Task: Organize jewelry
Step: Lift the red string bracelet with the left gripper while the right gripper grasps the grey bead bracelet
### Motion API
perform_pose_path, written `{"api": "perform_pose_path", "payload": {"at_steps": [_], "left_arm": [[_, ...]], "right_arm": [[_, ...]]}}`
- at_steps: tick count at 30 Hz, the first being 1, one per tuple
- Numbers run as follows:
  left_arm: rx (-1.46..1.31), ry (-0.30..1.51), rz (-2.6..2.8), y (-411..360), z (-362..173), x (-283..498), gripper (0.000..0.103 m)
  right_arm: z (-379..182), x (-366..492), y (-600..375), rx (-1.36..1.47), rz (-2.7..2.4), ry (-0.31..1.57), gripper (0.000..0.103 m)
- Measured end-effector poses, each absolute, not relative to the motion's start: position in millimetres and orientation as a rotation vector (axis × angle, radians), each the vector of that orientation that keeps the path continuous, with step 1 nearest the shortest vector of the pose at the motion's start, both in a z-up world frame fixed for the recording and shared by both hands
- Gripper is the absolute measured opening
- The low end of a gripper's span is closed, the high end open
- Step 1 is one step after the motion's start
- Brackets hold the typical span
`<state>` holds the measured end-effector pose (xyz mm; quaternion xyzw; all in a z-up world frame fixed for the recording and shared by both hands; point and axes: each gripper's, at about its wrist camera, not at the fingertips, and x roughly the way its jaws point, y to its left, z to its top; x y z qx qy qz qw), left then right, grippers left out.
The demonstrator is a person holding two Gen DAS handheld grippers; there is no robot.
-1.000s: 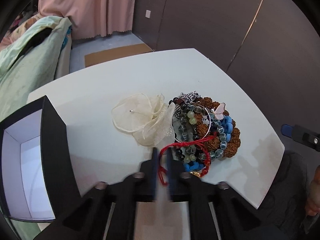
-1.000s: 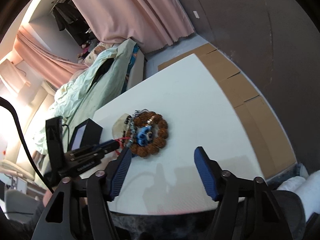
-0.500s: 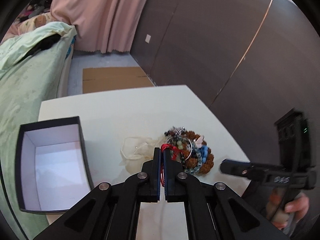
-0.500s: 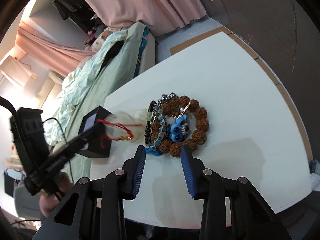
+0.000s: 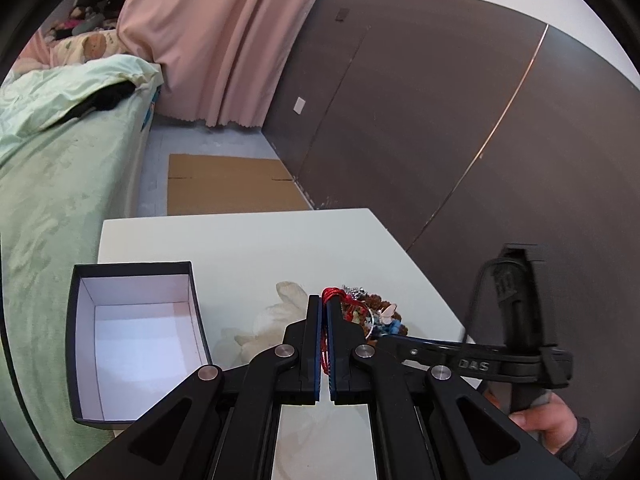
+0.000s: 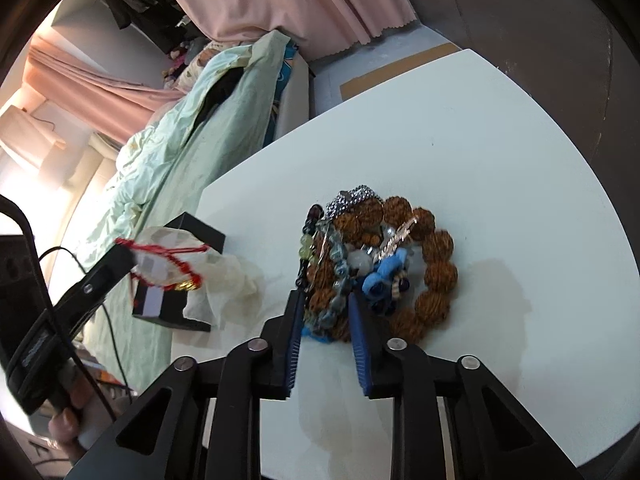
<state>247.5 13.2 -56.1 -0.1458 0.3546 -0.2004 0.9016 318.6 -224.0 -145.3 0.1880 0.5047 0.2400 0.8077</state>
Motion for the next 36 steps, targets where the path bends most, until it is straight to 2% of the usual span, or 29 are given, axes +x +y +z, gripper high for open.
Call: {"api": "perform_pose_path", "payload": {"at_steps": [4,9,24,36], "left_arm": [[-0.353,0.733,-0.452,18,-55,250,0.002],[-0.394,0.793,-0.498,16,-64,256,0.002],[-0.143,0.979,-0.436,-26,-103,249,0.002],[-0.040,1.028,-0.385,-28,-123,231,0.003]], "right_arm": [[-144,323,-221,0.393,0.513,1.097,0.011],[-130,313,-230,0.393,0.515,1.062,0.011],[-98,277,-269,0.475,0.506,0.957,0.011],[-107,265,-276,0.494,0.506,0.965,0.011]]}}
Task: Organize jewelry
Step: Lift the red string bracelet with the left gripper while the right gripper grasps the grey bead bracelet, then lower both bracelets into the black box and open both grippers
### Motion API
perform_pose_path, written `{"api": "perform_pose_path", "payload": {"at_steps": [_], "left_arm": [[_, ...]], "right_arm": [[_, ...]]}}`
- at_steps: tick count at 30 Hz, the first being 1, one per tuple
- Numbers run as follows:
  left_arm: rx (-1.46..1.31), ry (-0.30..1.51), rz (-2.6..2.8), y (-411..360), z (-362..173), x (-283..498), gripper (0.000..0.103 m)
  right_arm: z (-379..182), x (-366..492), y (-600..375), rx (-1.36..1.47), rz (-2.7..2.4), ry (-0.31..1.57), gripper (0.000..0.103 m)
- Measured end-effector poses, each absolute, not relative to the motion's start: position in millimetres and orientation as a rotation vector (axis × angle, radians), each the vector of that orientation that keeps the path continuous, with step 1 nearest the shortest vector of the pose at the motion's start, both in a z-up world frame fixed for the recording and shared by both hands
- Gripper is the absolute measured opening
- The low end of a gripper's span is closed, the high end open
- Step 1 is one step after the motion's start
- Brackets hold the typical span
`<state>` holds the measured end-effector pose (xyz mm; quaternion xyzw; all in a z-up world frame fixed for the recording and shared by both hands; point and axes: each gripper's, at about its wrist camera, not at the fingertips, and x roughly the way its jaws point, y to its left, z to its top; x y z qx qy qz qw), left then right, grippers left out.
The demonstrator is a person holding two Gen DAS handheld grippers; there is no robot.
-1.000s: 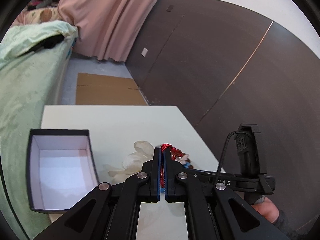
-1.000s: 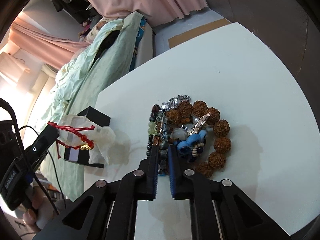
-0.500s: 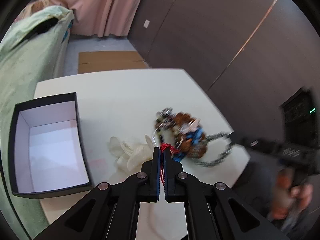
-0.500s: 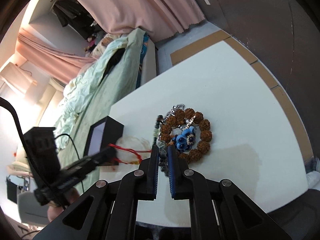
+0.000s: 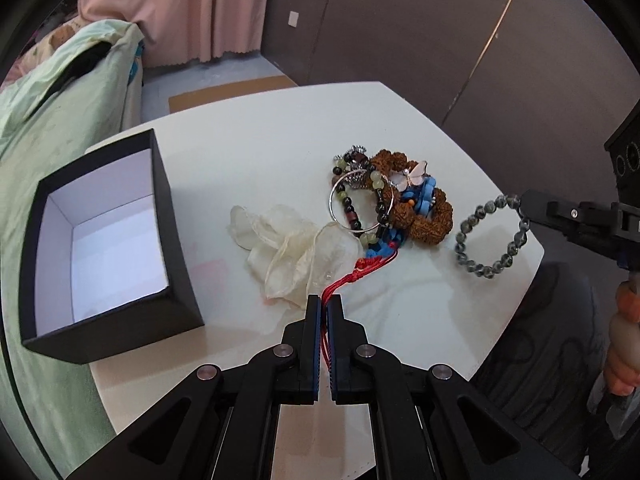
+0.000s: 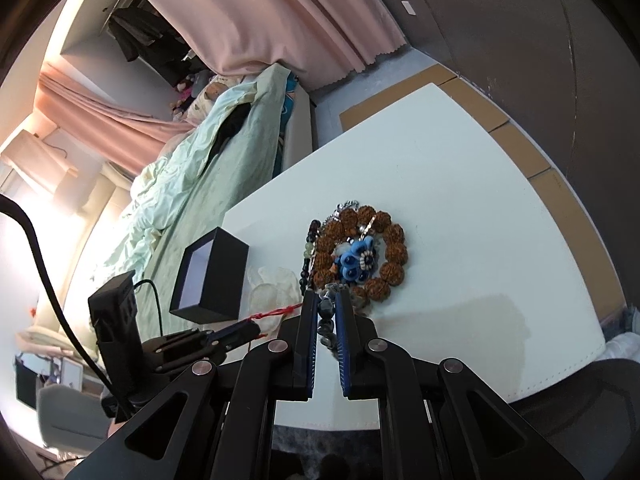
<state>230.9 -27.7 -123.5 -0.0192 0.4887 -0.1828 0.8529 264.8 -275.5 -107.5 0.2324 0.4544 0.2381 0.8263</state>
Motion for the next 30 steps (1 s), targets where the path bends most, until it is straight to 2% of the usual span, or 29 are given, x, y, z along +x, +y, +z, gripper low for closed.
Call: {"api": "perform_pose_path", "payload": {"at_steps": [16,30], "left_arm": [[-0.092,0.826,-0.401,-10,-58,210,0.003],[-0.116,0.743,-0.283,34,-21,225,0.003]], "right_arm": [[-86,252,-281,0.506,0.536,0.901,0.011],[-59,265,-233,0.463,0.635,0.873,0.011]]}}
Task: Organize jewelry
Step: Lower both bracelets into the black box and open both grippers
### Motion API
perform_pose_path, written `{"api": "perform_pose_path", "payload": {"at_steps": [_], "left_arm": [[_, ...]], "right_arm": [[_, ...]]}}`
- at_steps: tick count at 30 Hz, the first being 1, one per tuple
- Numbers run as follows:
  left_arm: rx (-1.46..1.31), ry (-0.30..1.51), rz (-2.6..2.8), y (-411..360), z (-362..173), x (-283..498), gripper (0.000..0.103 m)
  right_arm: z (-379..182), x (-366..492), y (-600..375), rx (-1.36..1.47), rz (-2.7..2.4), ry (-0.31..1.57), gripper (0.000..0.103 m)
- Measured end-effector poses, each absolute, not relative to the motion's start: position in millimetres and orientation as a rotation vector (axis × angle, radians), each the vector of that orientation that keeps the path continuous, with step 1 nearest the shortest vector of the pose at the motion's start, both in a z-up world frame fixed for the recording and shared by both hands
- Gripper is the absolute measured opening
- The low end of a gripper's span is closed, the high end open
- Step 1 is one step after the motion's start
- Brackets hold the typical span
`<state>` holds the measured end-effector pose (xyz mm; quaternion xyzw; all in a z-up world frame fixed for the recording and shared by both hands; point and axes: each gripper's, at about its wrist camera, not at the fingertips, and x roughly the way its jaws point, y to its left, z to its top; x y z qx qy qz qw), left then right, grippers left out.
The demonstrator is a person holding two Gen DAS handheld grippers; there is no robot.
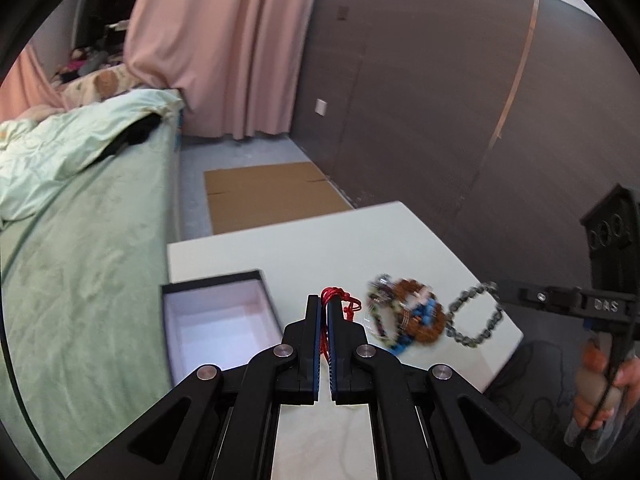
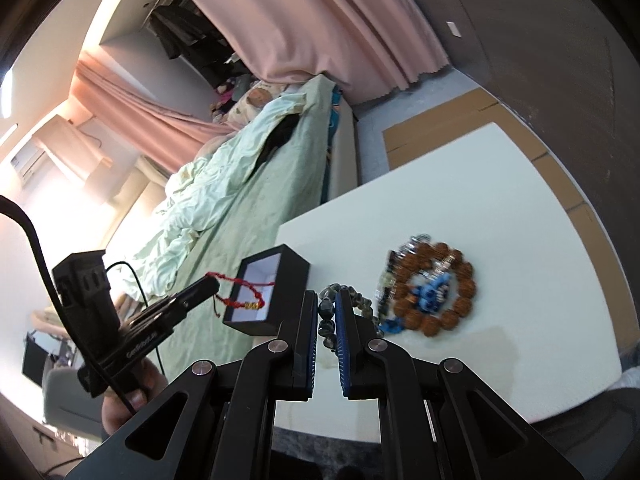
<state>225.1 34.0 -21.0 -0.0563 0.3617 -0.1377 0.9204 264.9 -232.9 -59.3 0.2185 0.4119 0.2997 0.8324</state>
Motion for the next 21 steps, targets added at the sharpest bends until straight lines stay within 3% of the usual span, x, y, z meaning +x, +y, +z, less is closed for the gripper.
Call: {"api": "perform_pose_path", "payload": {"at_steps": [9,11,13,15,21], "left_arm": [[-0.202,0.751,-0.179,76,-38,242,0.004],[-0.222,0.786,-0.164,83,-48,248,0.020],[-0.260,0.798,-0.167,90,-53,248,0.075],[-0.307,0.762,-0.175,100,-50,242,0.094],[-0.310,0.671,-0.122,123,-29,225,0.094]], "right_arm": [[-52,280,-191,0.427,0.671,0.884,0.011],[-51,284,-179,0.419,0.682,0.890,0.011],[-51,287,-167,0.410,0.693,0.898,0.011],[-51,290,-156,0.405,0.707,0.905,0.011],[-52,299,-122,0.406,0.760,0.923,0.011]]}}
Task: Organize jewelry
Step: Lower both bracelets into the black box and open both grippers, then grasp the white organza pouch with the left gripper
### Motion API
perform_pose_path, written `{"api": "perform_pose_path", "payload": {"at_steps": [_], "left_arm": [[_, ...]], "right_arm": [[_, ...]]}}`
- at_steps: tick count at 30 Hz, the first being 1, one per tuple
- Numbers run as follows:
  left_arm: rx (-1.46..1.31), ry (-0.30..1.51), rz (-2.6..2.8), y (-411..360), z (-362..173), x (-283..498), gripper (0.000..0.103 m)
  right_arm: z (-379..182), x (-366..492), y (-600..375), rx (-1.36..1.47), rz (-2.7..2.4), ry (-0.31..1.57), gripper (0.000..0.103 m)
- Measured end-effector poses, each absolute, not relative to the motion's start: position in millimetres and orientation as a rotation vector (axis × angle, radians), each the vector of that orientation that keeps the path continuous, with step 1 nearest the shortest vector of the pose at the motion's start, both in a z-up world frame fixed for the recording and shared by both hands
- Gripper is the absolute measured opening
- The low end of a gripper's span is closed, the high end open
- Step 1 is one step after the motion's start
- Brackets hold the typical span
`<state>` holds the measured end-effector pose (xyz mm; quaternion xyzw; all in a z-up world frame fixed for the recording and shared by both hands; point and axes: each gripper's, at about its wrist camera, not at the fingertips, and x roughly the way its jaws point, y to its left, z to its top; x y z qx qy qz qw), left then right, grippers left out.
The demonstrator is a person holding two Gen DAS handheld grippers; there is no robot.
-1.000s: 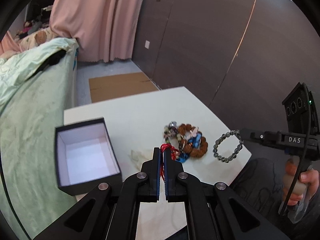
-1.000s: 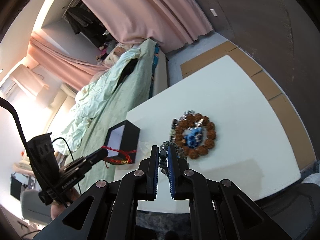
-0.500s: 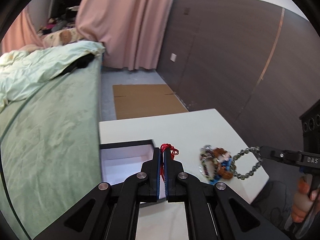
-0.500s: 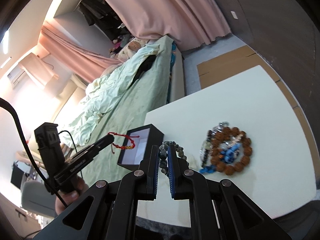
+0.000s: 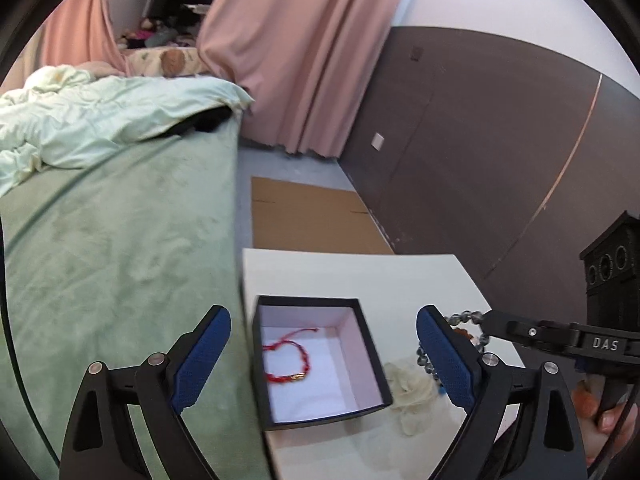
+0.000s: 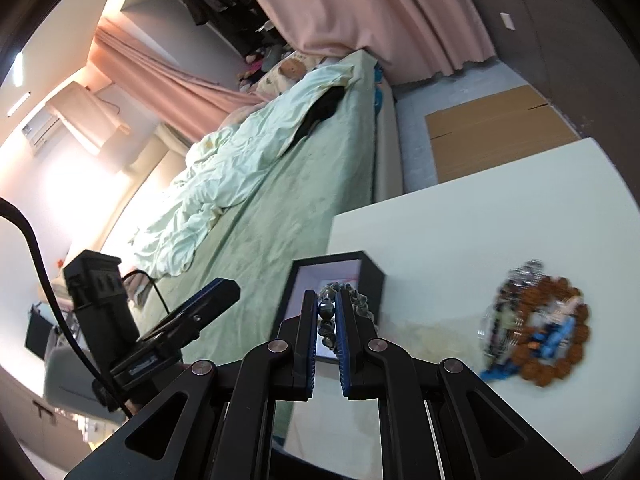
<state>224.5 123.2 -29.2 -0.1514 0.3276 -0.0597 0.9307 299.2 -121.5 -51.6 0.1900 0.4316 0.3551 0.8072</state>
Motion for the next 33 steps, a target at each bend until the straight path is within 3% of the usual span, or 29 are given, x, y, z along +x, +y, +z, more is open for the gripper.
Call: {"api": "perform_pose_path", "payload": {"at_steps": [9,11,12,13,22,25,33], "left_arm": [[-0.242,0.641,0.003,144,-6,210,0.094],[-0.201,0.642,0.029,143,-2,206,0.094],[-0.186,0.644,0.043,143,-1,205,0.094],[-0.176,0.642,0.048,142,1,202,0.094],[-0.125,0.621,0.012,113,18,184,0.094],[-0.099,0.620,-0.001,99,22,181,0.094],[-0.067,0.691,-0.044,56,15,182,0.094]], "right_arm": [[-59,316,-82,0.412,0.801,0.956,0.015],[-61,320,-82,0.427,0.803,0.975,0.041],[-60,320,-86,0.437,0.796,0.971,0.061],[-57,318,-91,0.438,0.782,0.956,0.067],[-15,291,-146,0.342,0.689,0.897,0.068],[-2,283,-171,0.345,0.630,0.882,0.083],[7,269,-224,0.313,0.583,0.841,0.083]]}}
